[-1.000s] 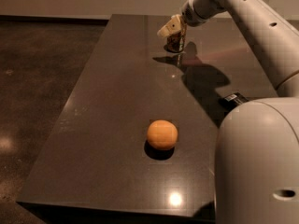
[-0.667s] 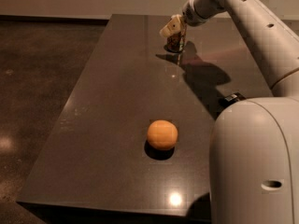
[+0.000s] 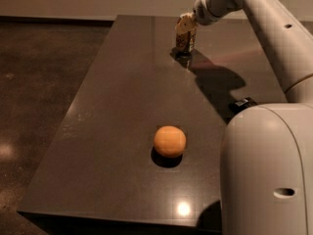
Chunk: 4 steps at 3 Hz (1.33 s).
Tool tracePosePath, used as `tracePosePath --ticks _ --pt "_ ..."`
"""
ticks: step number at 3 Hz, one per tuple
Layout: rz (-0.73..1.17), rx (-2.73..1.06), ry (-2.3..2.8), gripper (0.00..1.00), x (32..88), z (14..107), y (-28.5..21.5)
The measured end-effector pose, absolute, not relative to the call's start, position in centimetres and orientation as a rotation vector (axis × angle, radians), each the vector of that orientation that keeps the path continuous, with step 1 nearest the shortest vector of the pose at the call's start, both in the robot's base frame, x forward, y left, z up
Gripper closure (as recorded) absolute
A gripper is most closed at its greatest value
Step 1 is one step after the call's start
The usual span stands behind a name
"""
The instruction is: Knock orange can over
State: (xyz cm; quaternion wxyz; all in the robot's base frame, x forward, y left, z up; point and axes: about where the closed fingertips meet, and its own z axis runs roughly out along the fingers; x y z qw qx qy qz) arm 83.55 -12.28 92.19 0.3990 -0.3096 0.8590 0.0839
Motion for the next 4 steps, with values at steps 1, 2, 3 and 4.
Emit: tracePosePath --ticks 1,2,3,4 --pt "0.219 -0.835 2.168 0.84 81.3 93.8 -12.6" --pt "0.216 -0.929 2.176 1.00 77.6 95.6 -13.1" --pt "0.194 -1.049 2.198 1.00 74.1 96.4 -13.2" --pt "0.152 -1.207 2.234 1.00 70.7 96.3 -13.0"
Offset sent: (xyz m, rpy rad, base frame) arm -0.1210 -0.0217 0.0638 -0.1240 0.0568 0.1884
